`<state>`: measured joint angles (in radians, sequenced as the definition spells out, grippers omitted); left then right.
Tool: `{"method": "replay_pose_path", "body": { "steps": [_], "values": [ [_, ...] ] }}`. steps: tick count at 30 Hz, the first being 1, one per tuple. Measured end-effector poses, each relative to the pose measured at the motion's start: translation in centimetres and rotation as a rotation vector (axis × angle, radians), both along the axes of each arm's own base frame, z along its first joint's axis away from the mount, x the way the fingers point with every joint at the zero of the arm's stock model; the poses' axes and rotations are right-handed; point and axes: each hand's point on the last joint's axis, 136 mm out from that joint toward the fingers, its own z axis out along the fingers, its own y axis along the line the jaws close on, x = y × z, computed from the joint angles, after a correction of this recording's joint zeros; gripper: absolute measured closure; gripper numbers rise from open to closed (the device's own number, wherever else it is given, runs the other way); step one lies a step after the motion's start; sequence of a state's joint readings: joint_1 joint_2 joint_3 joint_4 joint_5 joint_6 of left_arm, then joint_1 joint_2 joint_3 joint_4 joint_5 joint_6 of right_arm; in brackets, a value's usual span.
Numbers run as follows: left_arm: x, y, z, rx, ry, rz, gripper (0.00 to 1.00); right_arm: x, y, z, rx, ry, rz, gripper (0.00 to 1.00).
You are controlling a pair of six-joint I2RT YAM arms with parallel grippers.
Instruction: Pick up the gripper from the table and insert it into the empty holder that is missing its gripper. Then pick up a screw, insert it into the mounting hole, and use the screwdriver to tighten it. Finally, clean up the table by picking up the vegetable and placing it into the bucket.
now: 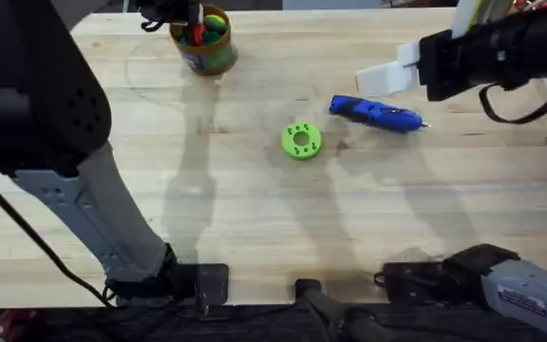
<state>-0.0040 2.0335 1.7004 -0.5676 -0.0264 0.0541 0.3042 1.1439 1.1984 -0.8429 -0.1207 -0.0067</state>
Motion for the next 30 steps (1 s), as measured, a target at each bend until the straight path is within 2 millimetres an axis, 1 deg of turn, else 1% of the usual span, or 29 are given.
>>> {"method": "replay_pose_path", "body": {
  "steps": [1,2,4,7,8,9,12,15,17,19,21,25,28,30],
  "values": [
    [0.0,0.0,0.0,0.000,-0.002,0.000,0.970,0.0,0.0,0.0,0.000,0.000,0.000,0.007],
    [0.1,0.0,0.1,0.004,-0.004,-0.005,0.922,0.0,0.0,0.0,0.000,0.000,0.000,0.007],
    [0.2,0.0,0.2,0.004,-0.011,-0.006,0.630,0.0,0.0,0.0,0.000,0.000,0.000,0.007],
    [0.3,0.0,0.3,0.004,-0.014,-0.006,0.156,0.0,0.0,0.0,0.000,0.000,0.000,0.007],
    [0.2,0.0,0.3,0.003,-0.010,-0.006,0.059,0.0,0.0,0.0,0.000,0.000,0.000,0.007],
    [0.1,0.0,0.4,0.003,-0.001,-0.006,0.027,0.0,0.0,0.0,0.000,0.000,0.000,0.007],
    [-0.2,-0.1,1.0,-0.001,0.016,-0.010,0.015,0.0,0.0,0.0,0.000,0.000,0.000,0.007],
    [-1.5,-0.1,1.6,-0.003,0.070,-0.011,0.015,0.0,0.0,0.0,0.000,0.000,0.000,0.007],
    [-2.6,-0.2,2.4,-0.007,0.092,-0.015,0.015,0.0,0.0,0.0,0.000,0.000,0.000,0.007],
    [-3.8,-0.5,4.0,-0.018,0.094,-0.022,0.015,0.0,0.0,0.0,0.000,0.000,0.000,0.007],
    [-5.1,-0.6,6.0,-0.026,0.084,-0.029,0.015,0.0,0.0,0.0,0.000,0.000,0.000,0.007],
    [-8.9,-0.9,10.5,-0.035,0.071,-0.040,0.015,0.0,0.0,0.0,0.000,-0.001,0.000,0.007],
    [-11.8,-1.1,13.2,-0.037,0.066,-0.049,0.015,0.0,0.0,0.0,0.000,-0.001,0.000,0.008],
    [-13.8,-1.3,14.5,-0.037,0.066,-0.053,0.015,0.0,0.0,0.0,0.000,-0.001,0.000,0.009]
  ]
}}
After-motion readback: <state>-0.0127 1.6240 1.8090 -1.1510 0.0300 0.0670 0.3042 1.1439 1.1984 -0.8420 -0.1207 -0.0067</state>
